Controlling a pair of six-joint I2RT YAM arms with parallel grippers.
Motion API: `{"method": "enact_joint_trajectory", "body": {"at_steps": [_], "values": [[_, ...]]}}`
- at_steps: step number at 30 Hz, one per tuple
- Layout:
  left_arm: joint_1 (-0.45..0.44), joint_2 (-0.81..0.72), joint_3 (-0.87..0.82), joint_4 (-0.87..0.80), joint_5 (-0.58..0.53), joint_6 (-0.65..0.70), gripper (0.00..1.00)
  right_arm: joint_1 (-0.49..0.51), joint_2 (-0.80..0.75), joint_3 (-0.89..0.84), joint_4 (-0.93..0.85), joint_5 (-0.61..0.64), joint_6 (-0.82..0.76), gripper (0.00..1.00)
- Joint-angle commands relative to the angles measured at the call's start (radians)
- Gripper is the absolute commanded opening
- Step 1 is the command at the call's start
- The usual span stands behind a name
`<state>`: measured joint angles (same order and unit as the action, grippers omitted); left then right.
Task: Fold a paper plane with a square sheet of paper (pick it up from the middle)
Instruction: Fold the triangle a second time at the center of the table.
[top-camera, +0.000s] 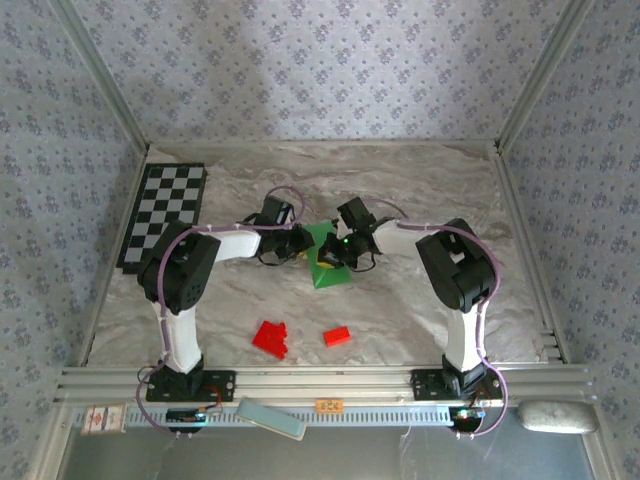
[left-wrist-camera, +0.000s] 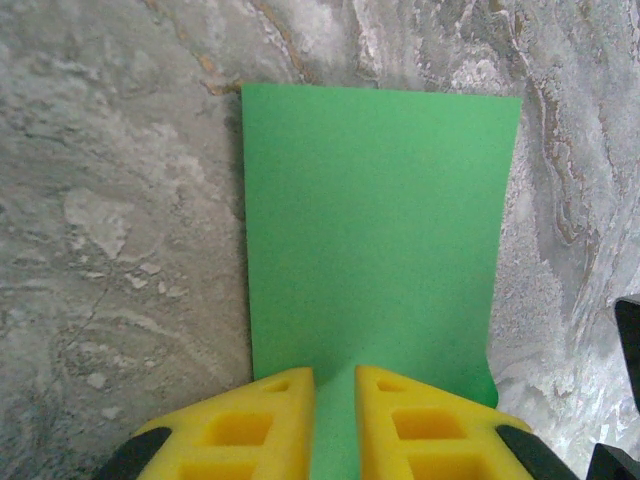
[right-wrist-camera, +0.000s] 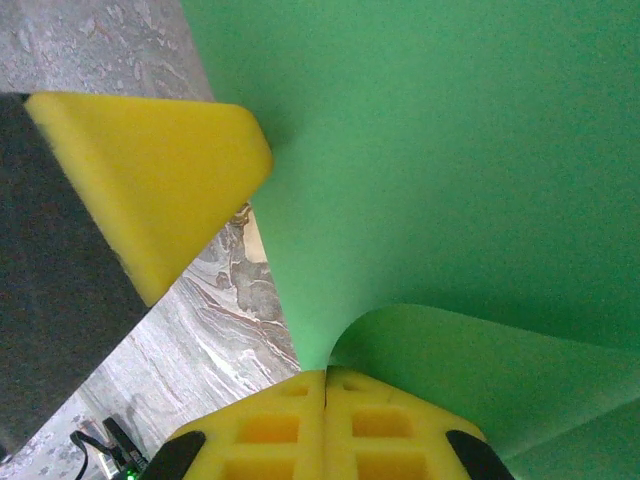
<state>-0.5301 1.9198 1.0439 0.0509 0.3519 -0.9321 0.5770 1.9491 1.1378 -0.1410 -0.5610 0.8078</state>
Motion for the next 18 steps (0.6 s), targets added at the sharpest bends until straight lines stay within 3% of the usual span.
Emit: {"method": "enact_joint_trajectory", "body": {"at_steps": [1,18], "values": [[-0.005,0.016,-0.014,-0.08,0.001,0.007,0.19,0.009,0.019,0.016,-0.018,0.007,-0.01,0.01],[-0.005,0.016,-0.015,-0.08,0.001,0.005,0.18,0.012,0.028,0.011,0.011,0.0,-0.009,0.01]]}}
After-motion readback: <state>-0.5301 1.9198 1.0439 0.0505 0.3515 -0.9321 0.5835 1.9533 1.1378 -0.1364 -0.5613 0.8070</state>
